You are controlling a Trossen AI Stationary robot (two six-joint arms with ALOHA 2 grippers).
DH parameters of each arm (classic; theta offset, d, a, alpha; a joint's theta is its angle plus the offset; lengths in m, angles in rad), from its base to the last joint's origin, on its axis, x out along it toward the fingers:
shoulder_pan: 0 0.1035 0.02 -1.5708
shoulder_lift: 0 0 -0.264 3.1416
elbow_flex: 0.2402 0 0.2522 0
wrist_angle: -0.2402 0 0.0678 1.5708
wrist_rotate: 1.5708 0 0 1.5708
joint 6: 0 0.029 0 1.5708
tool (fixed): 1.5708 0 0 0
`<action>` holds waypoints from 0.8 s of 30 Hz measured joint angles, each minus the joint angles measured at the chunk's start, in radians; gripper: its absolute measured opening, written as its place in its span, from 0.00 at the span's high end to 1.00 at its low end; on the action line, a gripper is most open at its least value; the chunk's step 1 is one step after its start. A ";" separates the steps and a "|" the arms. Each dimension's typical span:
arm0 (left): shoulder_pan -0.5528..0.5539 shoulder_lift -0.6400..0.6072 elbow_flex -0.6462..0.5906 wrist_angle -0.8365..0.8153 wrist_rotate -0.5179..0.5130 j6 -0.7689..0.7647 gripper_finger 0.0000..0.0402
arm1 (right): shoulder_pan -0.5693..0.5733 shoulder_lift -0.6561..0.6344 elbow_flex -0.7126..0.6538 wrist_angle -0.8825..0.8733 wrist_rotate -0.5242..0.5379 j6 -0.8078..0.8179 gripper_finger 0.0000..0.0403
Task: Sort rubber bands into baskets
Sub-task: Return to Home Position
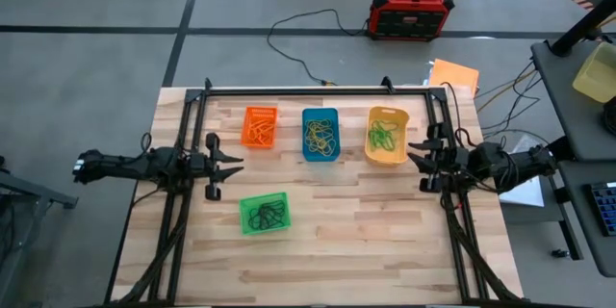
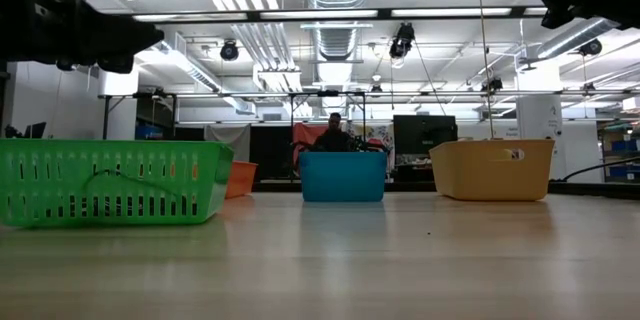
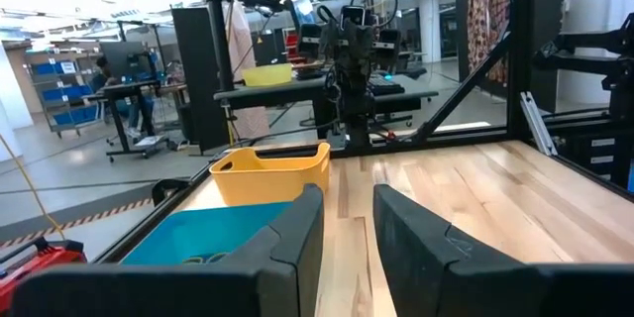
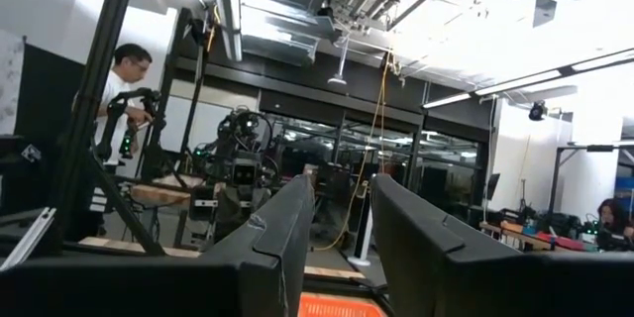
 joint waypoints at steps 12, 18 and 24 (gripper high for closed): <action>0.000 0.031 0.000 -0.001 0.000 0.000 0.81 | 0.000 0.000 0.000 0.000 0.000 0.000 0.78; 0.000 0.045 0.000 0.000 0.000 0.000 0.81 | 0.000 0.000 0.000 0.000 0.000 0.000 0.78; 0.000 0.057 0.000 0.000 0.000 0.000 0.81 | 0.000 0.000 0.000 0.000 0.000 0.000 0.77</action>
